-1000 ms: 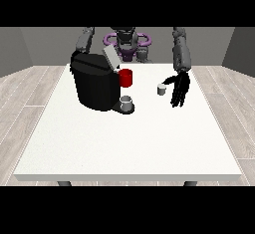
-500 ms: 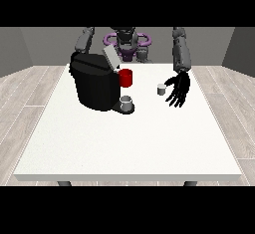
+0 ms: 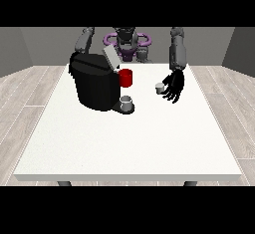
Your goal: Insert the coffee pod into the coffee machine and close the lid
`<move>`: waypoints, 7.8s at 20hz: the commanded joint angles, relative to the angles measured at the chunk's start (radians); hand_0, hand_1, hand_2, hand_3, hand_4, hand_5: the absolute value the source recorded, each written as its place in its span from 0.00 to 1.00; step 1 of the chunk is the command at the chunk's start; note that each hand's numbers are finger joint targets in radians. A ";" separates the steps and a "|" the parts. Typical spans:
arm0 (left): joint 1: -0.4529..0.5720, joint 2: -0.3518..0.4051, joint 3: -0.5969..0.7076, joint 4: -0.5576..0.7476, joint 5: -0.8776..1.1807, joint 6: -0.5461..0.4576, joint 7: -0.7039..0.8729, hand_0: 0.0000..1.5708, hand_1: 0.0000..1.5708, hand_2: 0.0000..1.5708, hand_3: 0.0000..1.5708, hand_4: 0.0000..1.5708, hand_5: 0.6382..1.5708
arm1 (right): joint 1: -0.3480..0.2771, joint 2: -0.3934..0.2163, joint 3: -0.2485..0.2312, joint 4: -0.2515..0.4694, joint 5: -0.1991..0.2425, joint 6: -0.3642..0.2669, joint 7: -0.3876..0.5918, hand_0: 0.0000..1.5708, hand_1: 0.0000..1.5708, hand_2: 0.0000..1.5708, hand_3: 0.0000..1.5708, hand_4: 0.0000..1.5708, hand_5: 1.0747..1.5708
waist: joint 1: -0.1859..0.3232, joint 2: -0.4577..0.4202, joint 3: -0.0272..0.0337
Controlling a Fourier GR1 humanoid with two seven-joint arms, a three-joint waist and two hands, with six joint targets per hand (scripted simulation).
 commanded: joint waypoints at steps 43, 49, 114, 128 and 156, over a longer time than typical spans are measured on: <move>-0.146 -0.267 0.042 -0.136 0.042 -0.200 0.126 0.87 0.87 0.89 0.86 0.42 1.00 | 0.077 -0.060 -0.081 0.269 -0.052 0.048 -0.094 0.00 0.00 0.00 0.00 0.13 1.00 | 0.082 -0.277 -0.0126; -0.322 -0.269 0.084 -0.150 0.078 -0.242 0.235 0.93 0.93 0.92 0.85 0.39 1.00 | -0.047 -0.088 -0.139 0.325 -0.093 0.051 -0.114 0.00 0.00 0.00 0.00 0.14 1.00 | 0.074 -0.201 -0.0123; 0.259 -0.384 0.284 -0.067 0.397 -0.350 -0.185 0.00 0.00 0.00 0.00 0.15 1.00 | 0.222 -0.045 0.006 0.341 0.001 0.180 -0.265 0.00 0.00 0.00 0.00 0.00 1.00 | 0.199 -0.542 -0.0141; 0.474 -0.343 0.313 -0.116 0.446 -0.365 -0.198 0.00 0.00 0.00 0.00 0.19 1.00 | 0.224 0.037 0.272 -0.166 0.094 0.027 0.003 0.00 0.00 0.00 0.00 0.13 1.00 | 0.156 -0.651 -0.0127; 0.565 -0.388 0.169 -0.519 0.513 -0.360 -0.254 0.00 0.00 0.00 0.00 0.22 1.00 | -0.188 0.009 0.062 0.101 0.199 -0.162 0.034 0.00 0.00 0.00 0.00 0.23 1.00 | 0.304 -0.281 -0.0127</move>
